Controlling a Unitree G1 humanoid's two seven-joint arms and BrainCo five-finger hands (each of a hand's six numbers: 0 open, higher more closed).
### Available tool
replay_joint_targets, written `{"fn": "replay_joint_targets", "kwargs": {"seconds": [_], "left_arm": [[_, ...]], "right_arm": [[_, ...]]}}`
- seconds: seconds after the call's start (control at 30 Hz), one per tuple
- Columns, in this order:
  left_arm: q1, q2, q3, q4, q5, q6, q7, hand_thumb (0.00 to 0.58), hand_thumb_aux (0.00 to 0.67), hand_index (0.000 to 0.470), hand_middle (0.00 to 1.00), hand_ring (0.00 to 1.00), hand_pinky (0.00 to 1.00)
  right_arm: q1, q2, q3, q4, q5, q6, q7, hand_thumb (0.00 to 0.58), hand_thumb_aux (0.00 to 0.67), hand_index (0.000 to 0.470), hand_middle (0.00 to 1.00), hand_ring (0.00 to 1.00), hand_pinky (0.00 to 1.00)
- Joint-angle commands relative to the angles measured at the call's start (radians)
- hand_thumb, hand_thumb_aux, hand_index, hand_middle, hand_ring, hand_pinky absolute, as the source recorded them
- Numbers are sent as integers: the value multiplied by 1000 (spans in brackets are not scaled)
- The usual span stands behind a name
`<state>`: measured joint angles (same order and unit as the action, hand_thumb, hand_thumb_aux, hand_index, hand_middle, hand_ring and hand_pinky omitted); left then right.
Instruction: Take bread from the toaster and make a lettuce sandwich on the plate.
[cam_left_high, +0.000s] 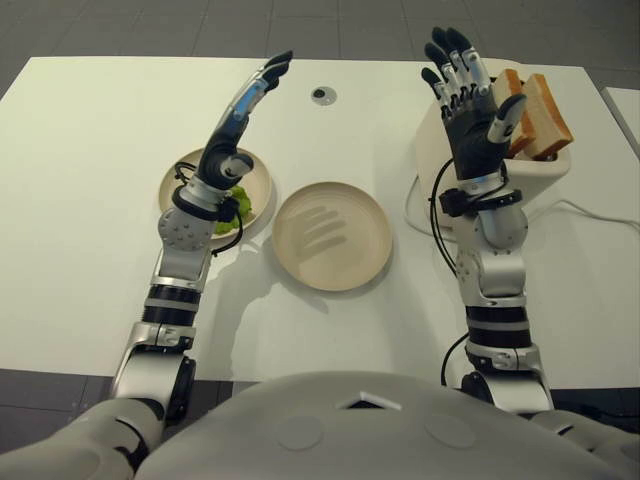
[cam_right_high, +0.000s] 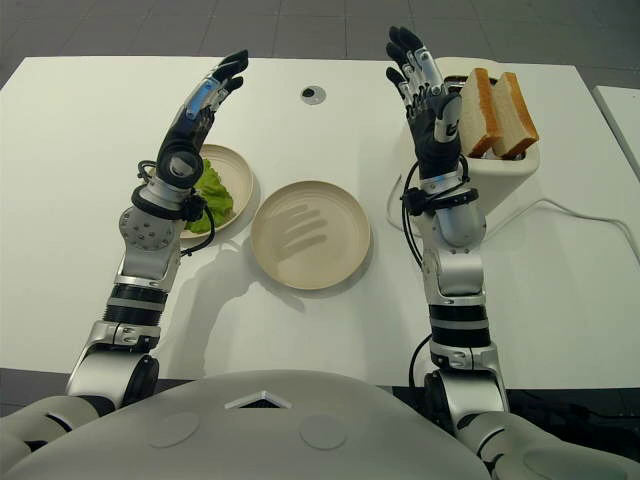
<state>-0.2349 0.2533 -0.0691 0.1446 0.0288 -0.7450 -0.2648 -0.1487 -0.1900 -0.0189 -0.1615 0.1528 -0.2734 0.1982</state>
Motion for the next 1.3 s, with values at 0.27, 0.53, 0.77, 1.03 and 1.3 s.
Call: {"fn": "replay_joint_targets", "kwargs": {"seconds": [0.27, 0.53, 0.77, 1.03, 1.3], "left_arm": [[-3, 2, 10, 19, 38, -35, 26, 0, 0, 0, 0, 0, 0], [-7, 6, 16, 34, 38, -51, 38, 0, 0, 0, 0, 0, 0], [-4, 18, 31, 37, 52, -57, 47, 0, 0, 0, 0, 0, 0], [-4, 41, 38, 39, 49, -56, 37, 0, 0, 0, 0, 0, 0], [-3, 52, 36, 45, 48, -61, 31, 0, 0, 0, 0, 0, 0]], "right_arm": [[-8, -4, 0, 4, -69, -79, 7, 0, 0, 0, 0, 0, 0], [-5, -57, -91, -93, -122, -106, -27, 0, 0, 0, 0, 0, 0], [0, -357, -424, -17, -411, -74, -146, 0, 0, 0, 0, 0, 0], [123, -510, -392, 192, -514, 100, -41, 0, 0, 0, 0, 0, 0], [170, -558, -332, 252, -515, 152, 16, 0, 0, 0, 0, 0, 0]]}}
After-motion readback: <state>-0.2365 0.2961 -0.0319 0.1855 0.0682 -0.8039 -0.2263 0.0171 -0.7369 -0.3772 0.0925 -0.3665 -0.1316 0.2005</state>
